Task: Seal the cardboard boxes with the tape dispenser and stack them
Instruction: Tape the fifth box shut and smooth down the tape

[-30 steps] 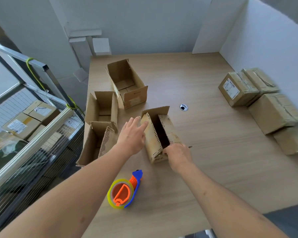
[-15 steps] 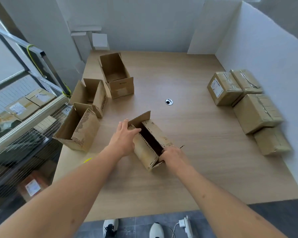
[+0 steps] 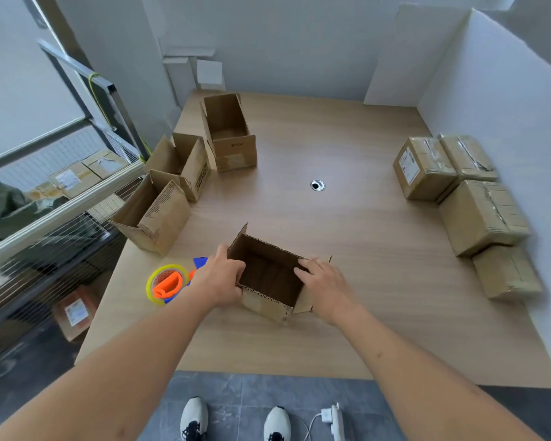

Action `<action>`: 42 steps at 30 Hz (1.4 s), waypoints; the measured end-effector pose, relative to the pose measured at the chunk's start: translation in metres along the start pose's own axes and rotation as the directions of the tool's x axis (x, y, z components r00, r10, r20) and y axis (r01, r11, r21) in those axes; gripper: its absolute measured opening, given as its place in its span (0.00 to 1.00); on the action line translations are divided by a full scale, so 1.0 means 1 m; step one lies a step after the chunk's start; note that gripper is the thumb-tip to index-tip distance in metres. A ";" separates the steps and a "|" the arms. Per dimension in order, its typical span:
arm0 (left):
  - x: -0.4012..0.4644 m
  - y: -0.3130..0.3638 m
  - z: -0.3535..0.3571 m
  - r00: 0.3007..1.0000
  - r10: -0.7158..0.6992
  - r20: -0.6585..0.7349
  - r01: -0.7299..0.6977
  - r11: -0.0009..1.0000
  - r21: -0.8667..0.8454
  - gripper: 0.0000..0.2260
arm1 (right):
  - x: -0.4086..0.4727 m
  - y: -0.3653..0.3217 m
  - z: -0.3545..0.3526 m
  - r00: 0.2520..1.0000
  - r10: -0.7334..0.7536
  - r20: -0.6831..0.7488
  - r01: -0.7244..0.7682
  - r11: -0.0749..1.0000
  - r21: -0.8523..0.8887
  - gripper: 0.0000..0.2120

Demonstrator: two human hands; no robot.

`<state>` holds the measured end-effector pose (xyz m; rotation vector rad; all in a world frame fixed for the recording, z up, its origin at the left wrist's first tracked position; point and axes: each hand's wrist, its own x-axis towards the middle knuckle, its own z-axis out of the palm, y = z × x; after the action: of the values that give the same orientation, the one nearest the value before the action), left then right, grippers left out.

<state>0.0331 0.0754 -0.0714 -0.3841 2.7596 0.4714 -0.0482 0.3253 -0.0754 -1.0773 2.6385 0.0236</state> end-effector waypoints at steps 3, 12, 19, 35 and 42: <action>-0.012 -0.009 -0.001 0.999 -0.036 0.015 0.036 0.999 -0.007 0.05 | 0.008 -0.008 -0.001 0.997 0.032 0.069 -0.029 0.999 -0.042 0.57; -0.011 -0.031 0.008 0.995 -0.056 -0.079 0.046 0.992 -0.117 0.22 | 0.032 -0.022 -0.021 0.978 0.116 0.173 -0.119 0.993 0.004 0.51; -0.009 -0.035 0.006 0.979 0.203 0.024 -0.197 0.967 -0.161 0.08 | 0.041 -0.020 -0.021 0.973 0.187 0.133 -0.206 0.968 0.143 0.33; 0.008 -0.024 0.013 0.977 0.187 0.101 -0.182 0.981 -0.063 0.15 | 0.057 -0.033 0.008 0.964 0.246 -0.104 -0.237 0.967 0.090 0.57; 0.013 -0.021 0.034 0.977 -0.209 -0.047 0.203 0.973 -0.105 0.34 | 0.064 -0.041 0.016 0.877 0.128 -0.463 -0.151 0.989 -0.012 0.09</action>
<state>0.0367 0.0662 -0.1116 -0.7112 2.7179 0.5543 -0.0595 0.2537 -0.1042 -1.0041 3.1546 -0.1611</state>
